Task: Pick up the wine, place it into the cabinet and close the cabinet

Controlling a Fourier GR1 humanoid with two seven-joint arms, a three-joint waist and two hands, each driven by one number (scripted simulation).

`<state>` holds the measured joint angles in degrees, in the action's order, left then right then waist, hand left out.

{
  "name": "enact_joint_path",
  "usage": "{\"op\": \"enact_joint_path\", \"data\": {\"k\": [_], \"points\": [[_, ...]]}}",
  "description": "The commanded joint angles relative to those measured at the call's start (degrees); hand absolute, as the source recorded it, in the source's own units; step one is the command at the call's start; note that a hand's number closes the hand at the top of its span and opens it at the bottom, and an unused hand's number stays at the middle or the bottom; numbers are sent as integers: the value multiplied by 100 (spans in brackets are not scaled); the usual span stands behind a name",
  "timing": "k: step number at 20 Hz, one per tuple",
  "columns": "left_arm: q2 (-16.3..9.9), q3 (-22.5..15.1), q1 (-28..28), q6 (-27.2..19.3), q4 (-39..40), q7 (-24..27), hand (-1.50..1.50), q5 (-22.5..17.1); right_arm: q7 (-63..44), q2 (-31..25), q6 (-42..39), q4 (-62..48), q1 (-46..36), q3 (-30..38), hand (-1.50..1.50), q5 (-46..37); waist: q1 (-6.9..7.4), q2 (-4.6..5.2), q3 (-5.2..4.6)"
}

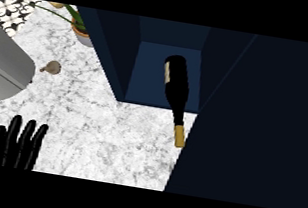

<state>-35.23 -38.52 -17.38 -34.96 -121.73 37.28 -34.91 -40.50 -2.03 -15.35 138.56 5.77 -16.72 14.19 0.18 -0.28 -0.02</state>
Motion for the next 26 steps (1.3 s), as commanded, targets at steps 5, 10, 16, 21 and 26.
{"op": "enact_joint_path", "data": {"k": [5,10,16,21,26], "points": [[-489,1223,-438,678,-111,64,-150,-783,-255,-18,-285,927,207,-1410,150,26,-10,-15,-7],[-655,1677,-878,1204,61,228,-150,-1025,-752,200,304,1135,-26,-2407,150,-507,-12,-22,-11],[-957,2541,-1040,1958,342,107,-150,-1565,-245,203,1278,528,-381,-3565,150,-1228,1,-25,-16],[-1095,2743,-1052,2097,39,-102,-150,-1644,129,195,1912,143,-576,-4095,150,-1855,-21,-33,-12],[-1111,2940,-1139,2325,205,-130,-150,-1726,-119,192,2694,-81,-1573,-4228,150,-2150,56,-36,-24]]}}
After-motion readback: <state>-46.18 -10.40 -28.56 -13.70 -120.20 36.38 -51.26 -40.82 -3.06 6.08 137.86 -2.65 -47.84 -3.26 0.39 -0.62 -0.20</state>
